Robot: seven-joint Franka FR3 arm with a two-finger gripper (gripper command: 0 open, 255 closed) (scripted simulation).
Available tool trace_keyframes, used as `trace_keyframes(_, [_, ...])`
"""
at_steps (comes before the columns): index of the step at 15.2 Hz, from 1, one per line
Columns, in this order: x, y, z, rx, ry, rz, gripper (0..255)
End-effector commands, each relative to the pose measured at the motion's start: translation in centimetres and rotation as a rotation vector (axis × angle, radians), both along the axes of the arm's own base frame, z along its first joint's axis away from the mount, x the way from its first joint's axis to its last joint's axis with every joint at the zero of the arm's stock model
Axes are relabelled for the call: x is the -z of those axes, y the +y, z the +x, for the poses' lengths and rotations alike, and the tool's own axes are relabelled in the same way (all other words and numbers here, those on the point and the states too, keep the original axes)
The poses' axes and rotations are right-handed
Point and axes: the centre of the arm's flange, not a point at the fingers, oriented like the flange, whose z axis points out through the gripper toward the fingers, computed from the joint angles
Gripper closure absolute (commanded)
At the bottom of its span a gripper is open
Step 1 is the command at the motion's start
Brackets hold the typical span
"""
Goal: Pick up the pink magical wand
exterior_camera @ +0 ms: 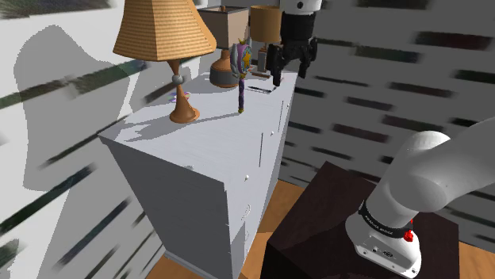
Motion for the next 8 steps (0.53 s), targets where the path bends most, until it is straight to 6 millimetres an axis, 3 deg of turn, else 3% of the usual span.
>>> trace_keyframes(1, [-0.7, 0.6, 2.6, 0.098, -0.005, 0.010, 0])
trace_keyframes(8, [-3.1, 0.7, 11.3, 0.421, -0.023, 0.041, 0])
